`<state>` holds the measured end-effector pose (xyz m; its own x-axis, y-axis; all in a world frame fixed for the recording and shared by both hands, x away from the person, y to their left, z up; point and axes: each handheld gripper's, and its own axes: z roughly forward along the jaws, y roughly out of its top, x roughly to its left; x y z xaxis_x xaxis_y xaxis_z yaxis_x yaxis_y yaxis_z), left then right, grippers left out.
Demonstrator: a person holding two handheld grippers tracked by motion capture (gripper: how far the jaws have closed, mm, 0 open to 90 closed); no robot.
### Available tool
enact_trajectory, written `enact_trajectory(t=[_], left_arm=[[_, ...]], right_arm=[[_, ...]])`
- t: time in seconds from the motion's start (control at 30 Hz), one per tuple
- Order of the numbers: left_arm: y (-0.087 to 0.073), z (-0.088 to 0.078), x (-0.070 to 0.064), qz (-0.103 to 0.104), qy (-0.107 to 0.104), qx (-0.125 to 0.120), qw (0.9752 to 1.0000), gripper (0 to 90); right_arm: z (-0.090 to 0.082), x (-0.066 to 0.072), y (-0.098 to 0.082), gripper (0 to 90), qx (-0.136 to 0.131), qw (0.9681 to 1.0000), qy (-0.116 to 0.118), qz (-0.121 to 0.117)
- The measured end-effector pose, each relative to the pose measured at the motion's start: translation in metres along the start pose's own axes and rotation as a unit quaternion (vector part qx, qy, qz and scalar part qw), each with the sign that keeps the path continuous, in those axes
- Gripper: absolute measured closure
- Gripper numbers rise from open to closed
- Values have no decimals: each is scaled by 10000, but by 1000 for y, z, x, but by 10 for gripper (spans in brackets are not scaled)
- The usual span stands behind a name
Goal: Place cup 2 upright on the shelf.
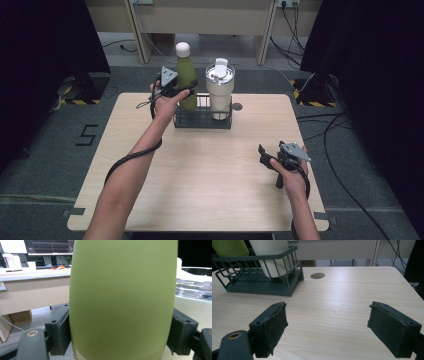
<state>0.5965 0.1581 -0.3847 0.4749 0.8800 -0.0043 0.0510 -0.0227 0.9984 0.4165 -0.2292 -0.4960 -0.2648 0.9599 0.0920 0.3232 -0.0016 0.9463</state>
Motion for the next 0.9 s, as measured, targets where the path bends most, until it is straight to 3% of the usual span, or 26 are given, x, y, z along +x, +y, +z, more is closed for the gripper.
enact_trajectory(t=[0.6,0.9], left_arm=[[-28,14,-2,-135,55,285,9995,208],[-32,15,-1,-163,62,292,9994,207]], right_arm=[[1,0,-2,149,38,10000,16,-16],[2,0,-3,149,74,10000,25,3]])
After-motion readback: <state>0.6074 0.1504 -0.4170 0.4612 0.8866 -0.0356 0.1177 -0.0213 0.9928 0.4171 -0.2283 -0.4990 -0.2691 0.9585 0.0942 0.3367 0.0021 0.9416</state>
